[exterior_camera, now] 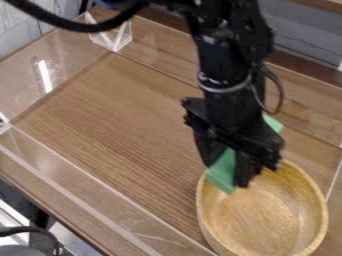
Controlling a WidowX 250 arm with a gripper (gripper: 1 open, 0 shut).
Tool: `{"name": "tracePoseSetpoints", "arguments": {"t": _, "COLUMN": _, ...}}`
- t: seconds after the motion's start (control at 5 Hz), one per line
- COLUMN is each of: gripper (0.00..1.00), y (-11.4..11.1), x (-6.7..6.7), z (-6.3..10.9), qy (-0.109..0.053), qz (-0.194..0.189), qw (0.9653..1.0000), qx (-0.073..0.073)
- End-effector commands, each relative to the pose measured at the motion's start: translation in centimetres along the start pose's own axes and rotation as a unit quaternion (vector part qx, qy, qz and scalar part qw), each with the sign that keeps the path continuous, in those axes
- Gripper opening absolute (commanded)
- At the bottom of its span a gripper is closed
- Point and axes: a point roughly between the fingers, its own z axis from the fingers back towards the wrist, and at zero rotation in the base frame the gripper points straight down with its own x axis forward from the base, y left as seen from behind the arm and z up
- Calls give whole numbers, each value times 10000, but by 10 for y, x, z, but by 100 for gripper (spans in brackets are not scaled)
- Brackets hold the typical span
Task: Put the green block in the brown bowl
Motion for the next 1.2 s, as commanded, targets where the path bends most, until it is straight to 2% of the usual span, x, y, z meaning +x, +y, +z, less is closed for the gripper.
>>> {"name": "tracePoseSetpoints", "arguments": {"t": 0.0, "gripper": 0, "y": -11, "x": 3, "z": 0, "qy": -196, "qz": -13, "qw": 9998, "qx": -2}}
{"name": "tracePoseSetpoints", "arguments": {"t": 0.6, "gripper": 0, "y": -19, "x": -2, "z": -20, "qy": -201, "qz": 68, "qw": 9998, "qx": -16}}
{"name": "tracePoseSetpoints", "arguments": {"t": 0.8, "gripper": 100, "y": -16, "x": 0, "z": -20, "qy": -190, "qz": 115, "qw": 9998, "qx": -6}}
{"name": "tracePoseSetpoints", "arguments": {"t": 1.0, "gripper": 100, "y": -11, "x": 4, "z": -21, "qy": -199, "qz": 163, "qw": 9997, "qx": 22}}
